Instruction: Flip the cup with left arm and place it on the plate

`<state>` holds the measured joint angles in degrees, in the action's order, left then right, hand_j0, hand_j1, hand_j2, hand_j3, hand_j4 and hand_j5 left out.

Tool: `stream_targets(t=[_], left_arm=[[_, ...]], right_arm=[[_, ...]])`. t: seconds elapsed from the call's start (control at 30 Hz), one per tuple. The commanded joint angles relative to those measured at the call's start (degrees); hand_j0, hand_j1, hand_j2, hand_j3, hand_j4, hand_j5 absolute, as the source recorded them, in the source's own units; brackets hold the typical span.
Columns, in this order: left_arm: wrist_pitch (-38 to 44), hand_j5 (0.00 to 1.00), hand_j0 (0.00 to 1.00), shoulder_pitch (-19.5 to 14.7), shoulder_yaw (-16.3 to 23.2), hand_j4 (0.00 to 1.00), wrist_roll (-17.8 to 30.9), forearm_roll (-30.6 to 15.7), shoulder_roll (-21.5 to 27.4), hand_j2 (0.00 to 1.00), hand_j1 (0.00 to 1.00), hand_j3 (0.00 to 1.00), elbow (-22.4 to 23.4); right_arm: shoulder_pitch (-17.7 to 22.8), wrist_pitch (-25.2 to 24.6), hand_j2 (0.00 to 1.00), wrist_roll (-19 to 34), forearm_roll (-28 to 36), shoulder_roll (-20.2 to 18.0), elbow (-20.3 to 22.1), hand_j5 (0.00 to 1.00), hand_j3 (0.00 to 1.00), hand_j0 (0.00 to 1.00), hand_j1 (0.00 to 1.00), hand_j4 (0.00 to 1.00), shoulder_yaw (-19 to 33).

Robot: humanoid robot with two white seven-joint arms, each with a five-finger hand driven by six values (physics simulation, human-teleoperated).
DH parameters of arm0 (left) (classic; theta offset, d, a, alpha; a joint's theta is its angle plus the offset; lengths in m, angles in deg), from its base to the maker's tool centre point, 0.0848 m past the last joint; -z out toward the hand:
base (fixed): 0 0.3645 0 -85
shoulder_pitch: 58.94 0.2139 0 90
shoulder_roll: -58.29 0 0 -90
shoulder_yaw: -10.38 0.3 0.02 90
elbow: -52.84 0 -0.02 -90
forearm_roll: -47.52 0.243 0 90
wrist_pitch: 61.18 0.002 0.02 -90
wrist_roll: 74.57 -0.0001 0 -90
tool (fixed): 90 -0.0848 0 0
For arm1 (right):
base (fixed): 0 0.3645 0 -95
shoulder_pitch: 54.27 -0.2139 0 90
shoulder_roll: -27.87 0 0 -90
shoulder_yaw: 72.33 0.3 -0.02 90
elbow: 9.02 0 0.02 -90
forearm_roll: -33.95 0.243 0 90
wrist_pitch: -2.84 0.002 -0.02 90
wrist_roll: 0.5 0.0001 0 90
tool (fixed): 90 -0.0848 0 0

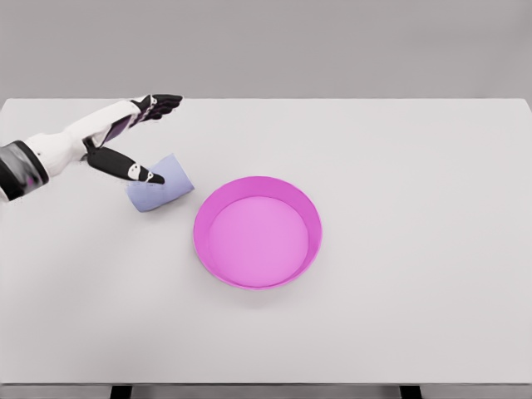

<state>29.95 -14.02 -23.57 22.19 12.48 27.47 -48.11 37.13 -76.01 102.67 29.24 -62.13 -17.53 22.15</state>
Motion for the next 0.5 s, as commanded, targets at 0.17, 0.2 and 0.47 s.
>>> stream_targets(t=[0.17,0.2,0.47], left_arm=[[-1.31,1.0,1.0,-9.06,12.67,1.0,-0.51,-8.3,-0.03,1.0,1.0,1.0,0.84],[-1.23,1.0,1.0,-8.98,13.11,1.0,-0.51,-8.38,0.06,1.0,1.0,1.0,0.75],[9.32,1.0,1.0,-8.18,13.29,1.0,-6.31,-2.15,-1.26,1.0,1.0,1.0,0.75]], right_arm=[[0.0,0.01,1.0,0.02,-0.04,0.0,-0.01,1.0,1.0,1.0,1.0,1.0,0.0],[0.0,0.01,1.0,0.02,-0.04,0.0,-0.01,1.0,1.0,1.0,1.0,1.0,0.0],[0.0,0.01,1.0,0.02,-0.04,0.0,-0.01,1.0,1.0,1.0,1.0,1.0,0.0]])
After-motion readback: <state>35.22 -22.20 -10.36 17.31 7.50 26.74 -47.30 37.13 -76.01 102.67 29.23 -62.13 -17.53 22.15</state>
